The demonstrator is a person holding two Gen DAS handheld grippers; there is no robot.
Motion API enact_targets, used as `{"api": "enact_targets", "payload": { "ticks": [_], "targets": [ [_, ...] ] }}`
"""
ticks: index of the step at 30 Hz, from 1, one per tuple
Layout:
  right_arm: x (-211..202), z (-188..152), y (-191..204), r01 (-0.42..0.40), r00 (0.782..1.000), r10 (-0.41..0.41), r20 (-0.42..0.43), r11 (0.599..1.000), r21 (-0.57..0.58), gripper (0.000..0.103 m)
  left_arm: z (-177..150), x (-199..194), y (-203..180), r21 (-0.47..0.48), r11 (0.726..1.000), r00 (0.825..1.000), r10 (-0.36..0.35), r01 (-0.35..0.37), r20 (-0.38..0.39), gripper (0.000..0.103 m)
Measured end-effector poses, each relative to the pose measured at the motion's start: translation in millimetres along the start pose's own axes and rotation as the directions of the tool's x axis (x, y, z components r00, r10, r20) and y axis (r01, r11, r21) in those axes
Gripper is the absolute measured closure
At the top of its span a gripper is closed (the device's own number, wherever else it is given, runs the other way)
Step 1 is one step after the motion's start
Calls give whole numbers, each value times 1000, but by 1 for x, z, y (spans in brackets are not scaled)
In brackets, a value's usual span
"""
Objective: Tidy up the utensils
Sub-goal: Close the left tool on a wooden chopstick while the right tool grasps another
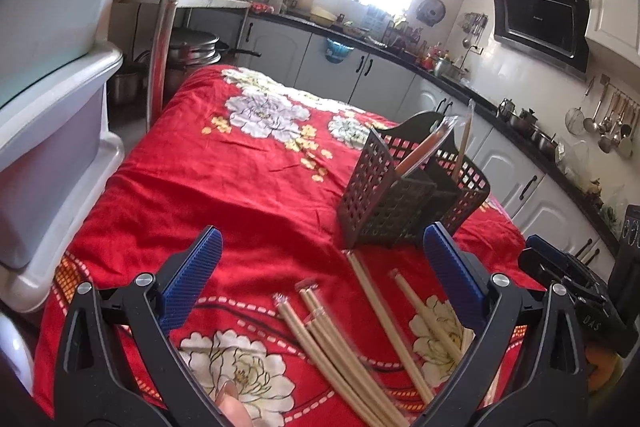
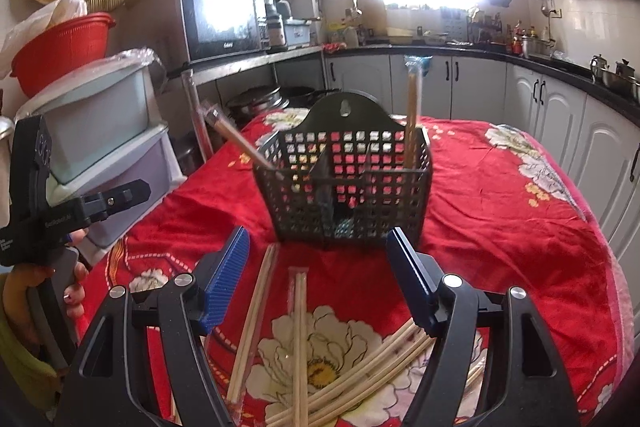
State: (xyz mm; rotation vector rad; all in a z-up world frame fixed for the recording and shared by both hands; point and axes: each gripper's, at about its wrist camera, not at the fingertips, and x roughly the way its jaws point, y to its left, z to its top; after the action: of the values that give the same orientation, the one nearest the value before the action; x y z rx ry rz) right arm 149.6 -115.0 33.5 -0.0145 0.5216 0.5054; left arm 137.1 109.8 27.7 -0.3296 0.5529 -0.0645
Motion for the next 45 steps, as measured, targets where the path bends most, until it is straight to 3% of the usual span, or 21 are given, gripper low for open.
{"api": "enact_targets", "payload": {
  "ticks": [13, 22, 26, 29, 37, 45],
  "targets": [
    [30, -18, 15, -26, 991, 21, -131, 999, -32, 35, -30, 21, 21, -54, 998, 989, 1, -9, -145, 11],
    [55, -28, 20, -30, 970, 15, -242, 998, -58, 41, -49, 40, 34, -132, 991, 965, -55, 21, -256, 46],
    [66, -28, 19, -37, 958, 17, -285, 997, -63, 48, -54, 55, 38, -175, 983, 945, -105, 52, -310, 69],
    [78, -28, 17, -42, 947, 19, -320, 997, -67, 54, -57, 68, 45, -245, 967, 925, -154, 69, -347, 77],
    [116, -29, 19, -52, 905, 13, -426, 996, -79, 68, -51, 86, 57, -331, 941, 915, -193, 70, -355, 83],
    [147, -28, 29, -46, 877, -27, -480, 989, -140, 70, -46, 93, 54, -296, 954, 914, -160, 46, -372, 86]
  ]
}}
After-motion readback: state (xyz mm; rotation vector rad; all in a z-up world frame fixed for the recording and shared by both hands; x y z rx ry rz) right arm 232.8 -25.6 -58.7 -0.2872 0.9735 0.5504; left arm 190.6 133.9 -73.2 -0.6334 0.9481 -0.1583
